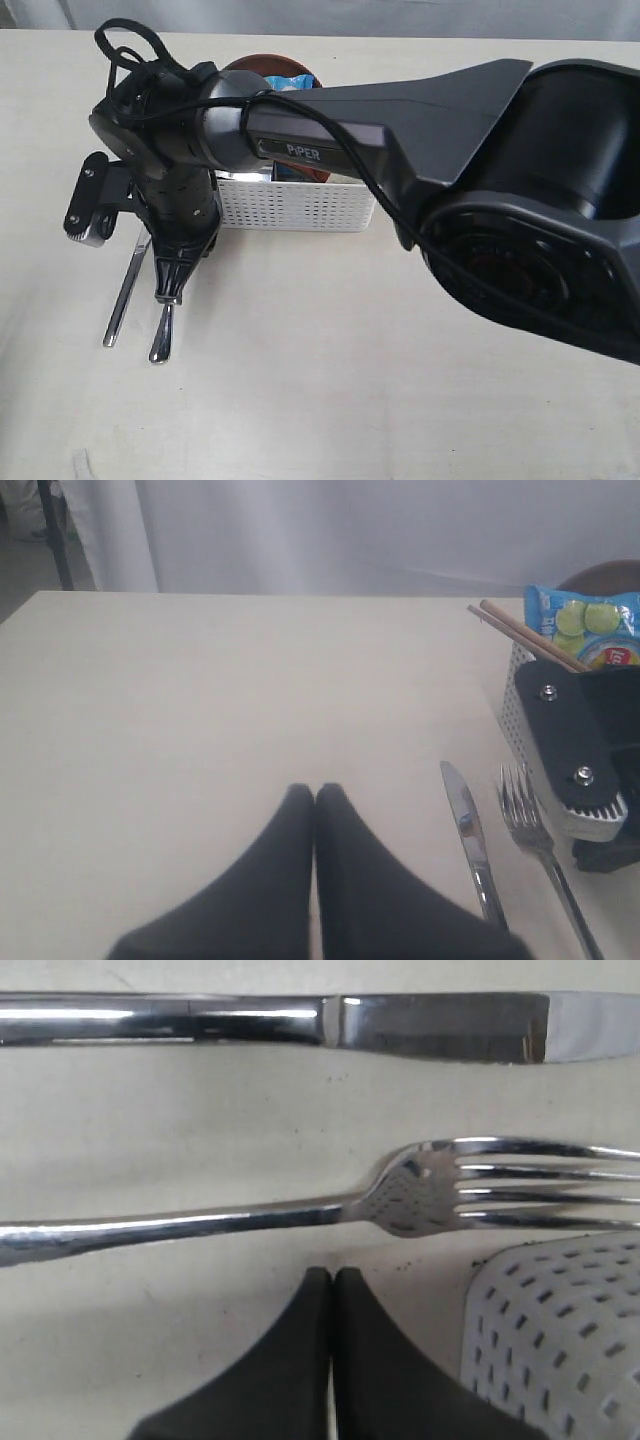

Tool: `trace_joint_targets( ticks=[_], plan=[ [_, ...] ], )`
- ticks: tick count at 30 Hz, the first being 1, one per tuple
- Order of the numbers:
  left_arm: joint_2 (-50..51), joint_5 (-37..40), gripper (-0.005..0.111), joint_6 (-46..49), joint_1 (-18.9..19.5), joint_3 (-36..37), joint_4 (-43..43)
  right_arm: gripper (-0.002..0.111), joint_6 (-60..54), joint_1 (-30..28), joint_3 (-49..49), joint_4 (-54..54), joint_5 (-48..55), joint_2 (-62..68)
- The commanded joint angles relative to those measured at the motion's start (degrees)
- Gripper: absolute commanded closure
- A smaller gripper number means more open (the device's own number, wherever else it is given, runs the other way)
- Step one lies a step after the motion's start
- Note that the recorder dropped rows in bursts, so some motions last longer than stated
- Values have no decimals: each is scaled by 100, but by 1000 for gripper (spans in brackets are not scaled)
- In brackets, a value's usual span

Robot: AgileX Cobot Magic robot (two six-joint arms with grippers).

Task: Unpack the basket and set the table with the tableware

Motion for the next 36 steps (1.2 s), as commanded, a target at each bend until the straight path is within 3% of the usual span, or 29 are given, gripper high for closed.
trace_joint_targets(
  ticks=[1,16,36],
  plan=[
    [-24,-49,107,22,17,22,45,109,-72,-30,2,48,-183,49],
    [-24,-49,107,22,17,22,45,109,-214,-30,2,456,-232,207],
    [-24,-49,107,22,17,22,45,109,41,-35,2,673,856,185]
  ],
)
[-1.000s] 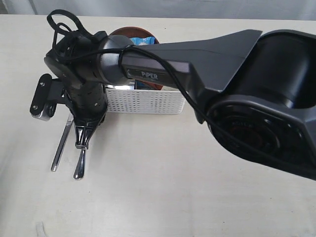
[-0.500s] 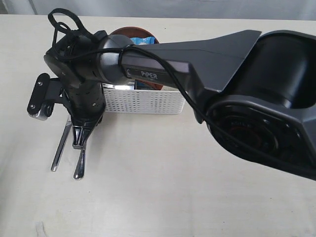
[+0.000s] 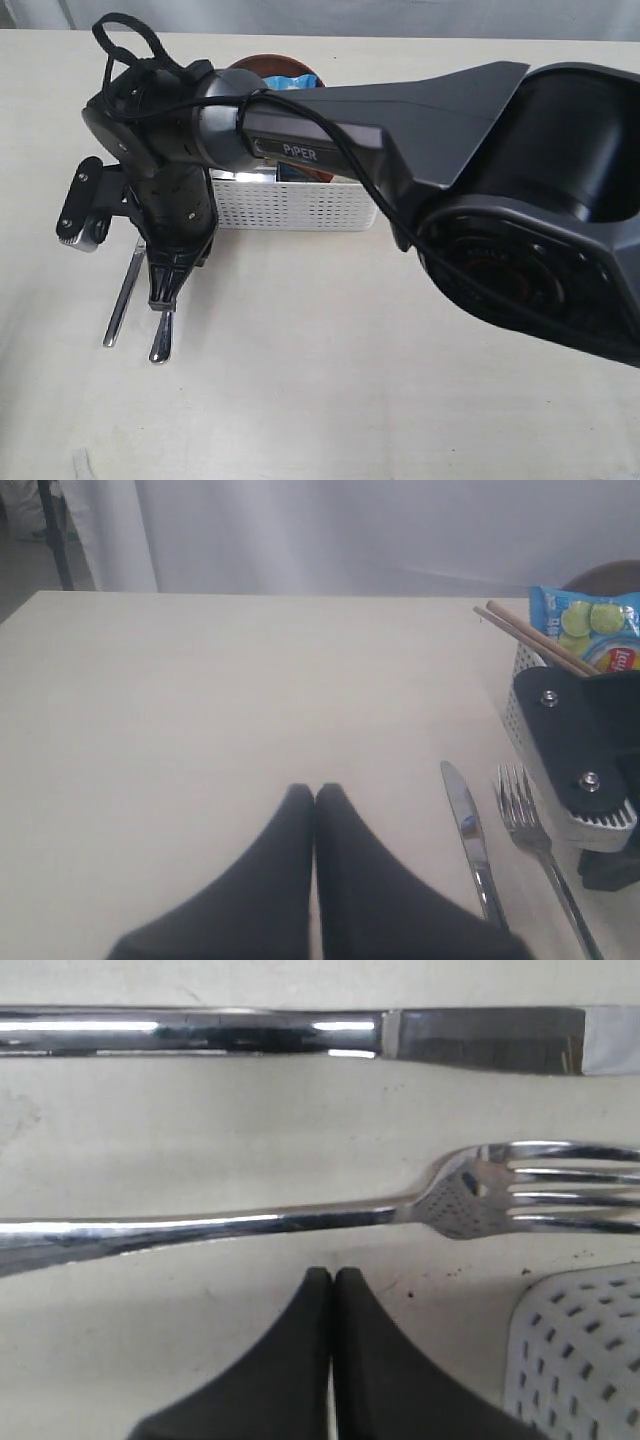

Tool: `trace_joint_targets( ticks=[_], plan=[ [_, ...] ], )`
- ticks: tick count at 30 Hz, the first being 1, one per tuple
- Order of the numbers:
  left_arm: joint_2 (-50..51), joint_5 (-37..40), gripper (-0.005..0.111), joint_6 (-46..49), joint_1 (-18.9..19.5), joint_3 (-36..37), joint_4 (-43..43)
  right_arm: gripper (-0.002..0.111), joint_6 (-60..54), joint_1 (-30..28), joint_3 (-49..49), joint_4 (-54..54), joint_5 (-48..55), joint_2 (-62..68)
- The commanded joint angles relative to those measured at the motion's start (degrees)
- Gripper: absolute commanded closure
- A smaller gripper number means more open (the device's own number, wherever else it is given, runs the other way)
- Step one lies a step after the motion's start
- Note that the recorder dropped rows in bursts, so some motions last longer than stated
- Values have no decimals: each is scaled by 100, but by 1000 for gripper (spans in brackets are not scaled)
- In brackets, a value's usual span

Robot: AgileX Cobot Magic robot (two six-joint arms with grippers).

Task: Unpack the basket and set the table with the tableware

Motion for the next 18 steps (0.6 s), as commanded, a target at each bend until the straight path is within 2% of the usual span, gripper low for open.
trace_joint_targets(
  ticks=[1,18],
  plan=[
    [-24,-49,107,22,17,22,45,109,180,-46,100,400,518,114],
    [-24,-49,107,22,17,22,45,109,-34,89,100,750,598,271]
  ],
)
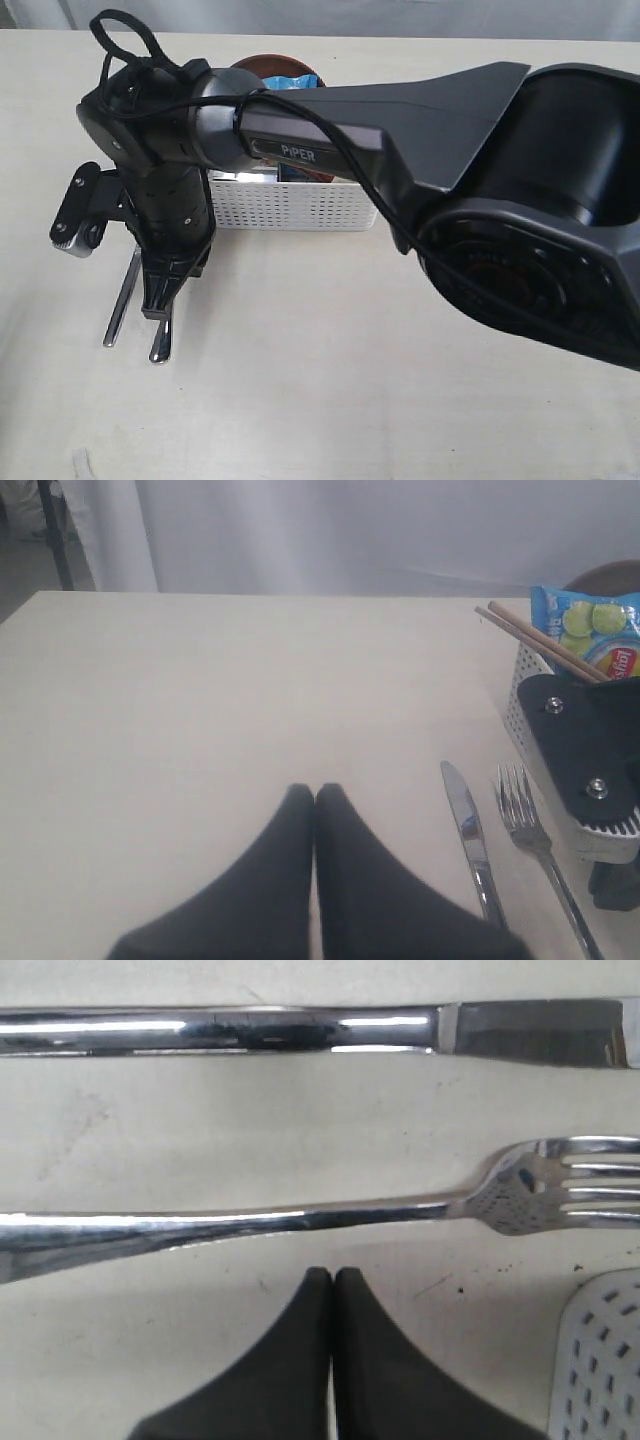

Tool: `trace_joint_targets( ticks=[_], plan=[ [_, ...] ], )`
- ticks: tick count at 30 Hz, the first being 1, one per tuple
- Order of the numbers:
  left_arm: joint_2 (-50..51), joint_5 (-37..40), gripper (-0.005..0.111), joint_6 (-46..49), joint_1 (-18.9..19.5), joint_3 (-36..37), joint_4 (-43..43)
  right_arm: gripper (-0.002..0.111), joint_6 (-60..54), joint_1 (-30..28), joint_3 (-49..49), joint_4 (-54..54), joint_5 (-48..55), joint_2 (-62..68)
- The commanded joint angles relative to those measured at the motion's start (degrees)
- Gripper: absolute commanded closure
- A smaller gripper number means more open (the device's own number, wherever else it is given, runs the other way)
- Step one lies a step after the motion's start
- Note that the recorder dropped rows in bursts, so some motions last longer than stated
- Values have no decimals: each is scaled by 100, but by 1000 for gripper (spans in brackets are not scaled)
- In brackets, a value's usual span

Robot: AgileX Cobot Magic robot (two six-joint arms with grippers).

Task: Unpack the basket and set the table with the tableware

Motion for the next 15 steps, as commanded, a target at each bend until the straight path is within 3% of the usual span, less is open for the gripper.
trace_joint_targets(
  ticks=[1,15],
  plan=[
    [-24,-49,107,22,17,22,45,109,-53,46,113,480,359,271],
    [-24,-49,107,22,17,22,45,109,-351,56,113,955,312,332]
  ],
)
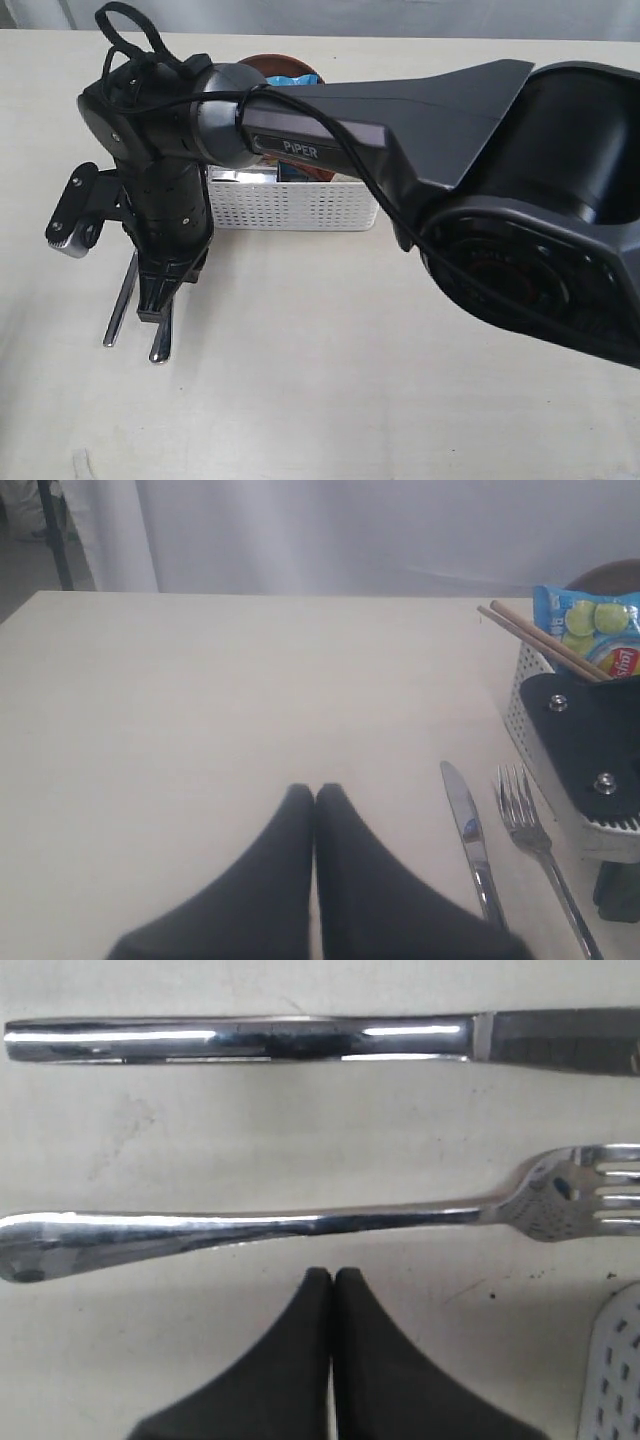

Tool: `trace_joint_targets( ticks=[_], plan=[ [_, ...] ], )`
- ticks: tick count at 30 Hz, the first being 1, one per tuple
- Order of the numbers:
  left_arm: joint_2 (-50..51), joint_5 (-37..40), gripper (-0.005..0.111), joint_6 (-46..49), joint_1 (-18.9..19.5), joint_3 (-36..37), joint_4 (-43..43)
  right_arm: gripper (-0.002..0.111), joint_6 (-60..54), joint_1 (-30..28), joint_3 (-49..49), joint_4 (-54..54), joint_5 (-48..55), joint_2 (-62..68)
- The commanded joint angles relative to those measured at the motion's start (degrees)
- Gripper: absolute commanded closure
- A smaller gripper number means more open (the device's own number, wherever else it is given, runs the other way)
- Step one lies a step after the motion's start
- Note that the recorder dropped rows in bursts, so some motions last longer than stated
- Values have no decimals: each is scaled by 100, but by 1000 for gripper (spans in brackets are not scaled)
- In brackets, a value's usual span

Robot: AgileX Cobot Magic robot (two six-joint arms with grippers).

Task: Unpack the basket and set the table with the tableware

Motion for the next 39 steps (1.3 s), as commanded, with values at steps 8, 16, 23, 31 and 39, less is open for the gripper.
trace_joint_targets(
  ticks=[8,16,23,31,39],
  plan=[
    [-24,-49,107,22,17,22,45,109,-292,28,126,254,101,64],
    [-24,-49,107,22,17,22,45,109,-298,18,126,-311,107,-811],
    [-24,-49,107,22,17,22,45,109,-63,31,250,544,429,-1155],
    [-24,-49,107,22,17,22,45,109,-147,31,1676,580,-782,-961],
    [-24,-49,107,22,17,22,45,109,-158,31,1519,452,-1034,-539]
  ],
)
